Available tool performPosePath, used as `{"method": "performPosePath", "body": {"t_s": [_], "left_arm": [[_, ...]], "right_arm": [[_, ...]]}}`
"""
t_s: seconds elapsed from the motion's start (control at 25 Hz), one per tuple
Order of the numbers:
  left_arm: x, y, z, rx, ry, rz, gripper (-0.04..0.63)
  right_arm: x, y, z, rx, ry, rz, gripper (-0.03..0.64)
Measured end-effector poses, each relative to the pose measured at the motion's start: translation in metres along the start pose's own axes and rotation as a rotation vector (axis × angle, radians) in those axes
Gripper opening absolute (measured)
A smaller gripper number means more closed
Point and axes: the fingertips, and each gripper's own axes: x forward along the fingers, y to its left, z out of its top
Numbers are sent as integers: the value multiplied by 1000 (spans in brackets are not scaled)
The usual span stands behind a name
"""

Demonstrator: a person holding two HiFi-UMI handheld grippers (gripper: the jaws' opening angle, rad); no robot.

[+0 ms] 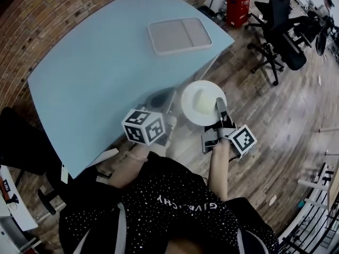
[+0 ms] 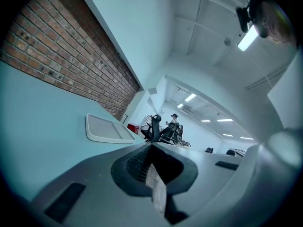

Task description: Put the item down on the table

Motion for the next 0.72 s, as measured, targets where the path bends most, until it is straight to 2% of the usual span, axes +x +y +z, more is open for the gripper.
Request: {"method": "performPosePath", "body": {"t_s": [0.16, 0.36, 0.72], "left_arm": [[45, 31, 26, 18, -6, 32, 9], [99, 80, 56, -6, -5, 81, 9], [166, 134, 94, -40, -9, 108, 9]], "right_arm": [[71, -6, 23, -54, 43, -1, 28], [158, -9, 37, -20, 88, 19, 28], [254, -14, 64, -40, 123, 9, 28]]}}
